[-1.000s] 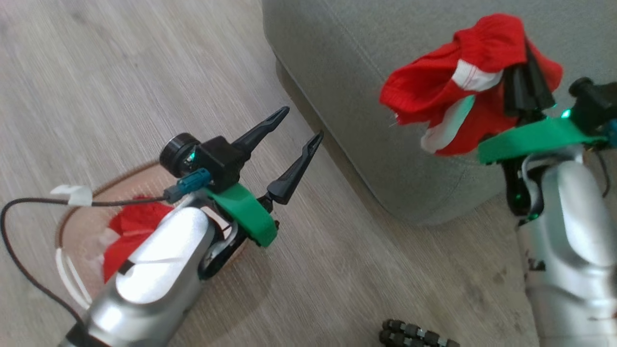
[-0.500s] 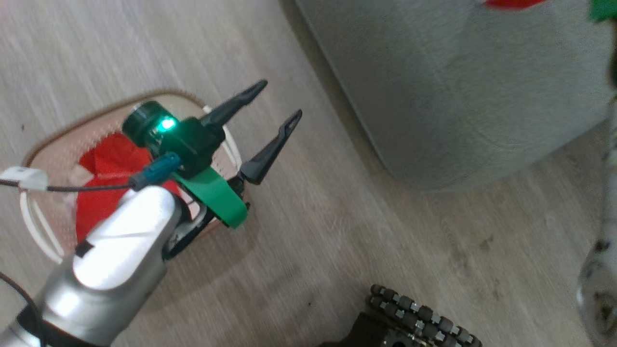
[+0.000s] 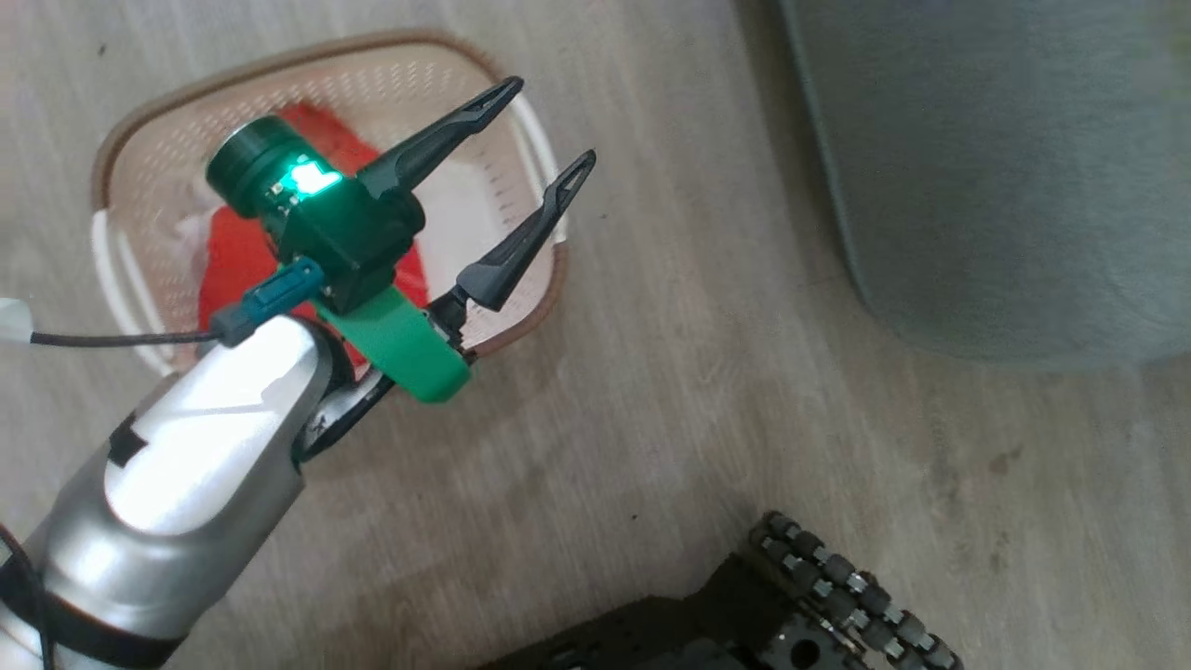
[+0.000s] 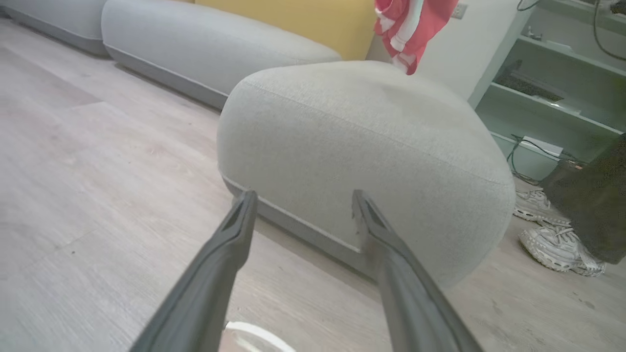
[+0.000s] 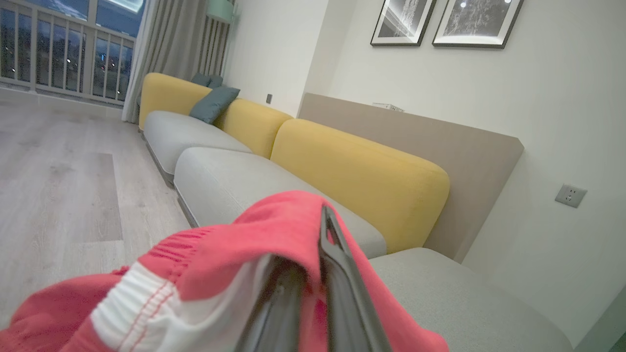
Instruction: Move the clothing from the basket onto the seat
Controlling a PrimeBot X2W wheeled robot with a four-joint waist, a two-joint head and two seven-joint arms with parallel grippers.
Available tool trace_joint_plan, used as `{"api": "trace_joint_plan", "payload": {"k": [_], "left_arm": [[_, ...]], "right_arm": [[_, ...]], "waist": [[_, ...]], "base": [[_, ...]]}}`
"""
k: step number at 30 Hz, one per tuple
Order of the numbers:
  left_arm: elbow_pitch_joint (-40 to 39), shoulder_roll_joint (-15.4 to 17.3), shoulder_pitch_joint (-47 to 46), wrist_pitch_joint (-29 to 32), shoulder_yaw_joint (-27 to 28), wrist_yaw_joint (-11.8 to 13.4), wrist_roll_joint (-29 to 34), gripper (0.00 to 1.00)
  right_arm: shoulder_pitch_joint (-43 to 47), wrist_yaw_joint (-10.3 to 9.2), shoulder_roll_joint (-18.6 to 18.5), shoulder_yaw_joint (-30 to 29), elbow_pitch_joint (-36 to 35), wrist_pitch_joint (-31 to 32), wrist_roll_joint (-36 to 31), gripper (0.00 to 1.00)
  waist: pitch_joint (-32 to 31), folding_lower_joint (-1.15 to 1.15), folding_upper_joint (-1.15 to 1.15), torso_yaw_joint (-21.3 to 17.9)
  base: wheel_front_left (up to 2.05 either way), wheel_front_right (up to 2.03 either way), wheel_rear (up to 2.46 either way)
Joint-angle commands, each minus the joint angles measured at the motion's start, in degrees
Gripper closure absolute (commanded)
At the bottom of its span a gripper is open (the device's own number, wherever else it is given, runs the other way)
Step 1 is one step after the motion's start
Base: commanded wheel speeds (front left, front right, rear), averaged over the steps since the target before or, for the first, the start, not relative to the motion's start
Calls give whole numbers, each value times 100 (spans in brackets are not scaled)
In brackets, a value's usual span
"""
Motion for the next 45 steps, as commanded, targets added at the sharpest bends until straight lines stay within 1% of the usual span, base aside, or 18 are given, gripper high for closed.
{"api": "trace_joint_plan", "payload": {"k": [1, 4, 5, 9, 13, 15, 17, 18, 19, 20, 21, 24, 28, 32, 35, 40, 45], "left_arm": [[-196, 139, -59, -28, 185, -7, -9, 0], [-188, 132, 4, -28, 158, -7, -26, 0], [-176, 107, 55, -28, 174, -7, -35, 0], [-164, 72, 126, -28, 181, -7, -22, 0], [-118, 51, 134, -28, 165, -7, -26, 0], [-97, 41, 137, -28, 165, -7, -26, 0], [-54, 8, 151, -28, 161, -7, -34, 0], [-35, -11, 162, -28, 164, -7, -39, 0], [-15, -35, 180, -28, 169, -7, -51, 0], [2, -61, 199, -28, 181, -7, -56, 0], [22, -85, 225, -28, 195, -7, -63, 0], [81, -177, 327, -28, 258, -7, -80, 0], [183, -338, 513, -28, 397, -7, -87, 0], [304, -534, 737, -28, 568, -7, -75, 0], [412, -680, 927, -28, 761, -7, -55, 0], [607, -884, 1290, -28, 1140, -7, -15, 0], [784, -1065, 1637, -28, 1619, -7, 96, 0]], "right_arm": [[-168, -2, -251, -217, -166, 137, -138, 100], [-96, -2, -425, -702, -99, 344, -358, 100], [62, -2, -496, -999, -25, 474, -484, 100], [522, -2, -562, -1565, 246, 618, -584, 100], [959, -2, -515, -1809, 659, 483, -571, 100], [1059, -2, -495, -1827, 791, 415, -551, 100], [1253, -2, -452, -1781, 1107, 287, -477, 100], [1344, -2, -442, -1752, 1241, 177, -417, 71], [1460, -2, -446, -1649, 1379, 86, -389, 52], [1564, -2, -454, -1558, 1499, -7, -326, 10], [1674, -2, -463, -1452, 1586, -98, -271, 0], [2009, -2, -464, -1051, 1725, -268, -69, 0], [2488, -2, -427, -495, 1595, -334, 274, 0], [3076, -2, -406, 92, 994, -341, 595, 0], [3543, -2, -316, 507, 511, -342, 821, 0], [4125, -2, -16, 1095, -257, -342, 1232, 0], [4509, -2, 290, 1685, -890, -343, 1317, 0]], "waist": [[265, -1, 0, 305], [328, -1, 0, 456], [347, -1, 0, 523], [359, -1, 0, 597], [332, -1, 0, 611], [308, -1, 0, 608], [233, -1, 0, 604], [184, -1, 0, 604], [125, -1, 0, 606], [61, -1, 0, 611], [-10, -1, 0, 613], [-254, -1, 0, 638], [-639, -1, 0, 703], [-1066, -1, 0, 839], [-1396, -1, 0, 980], [-1890, -1, 0, 1281], [-2339, -1, 0, 1685]], "base": [[0, 0, 0], [0, 0, 0], [0, 0, 0], [0, 0, 0], [0, 0, 0], [0, 0, 0], [0, 0, 0], [0, 0, 0], [0, 0, 0], [0, 0, 0], [0, 0, 0], [0, 0, 0], [0, 0, 0], [0, 0, 0], [0, 0, 0], [0, 0, 0], [0, 0, 0]]}}
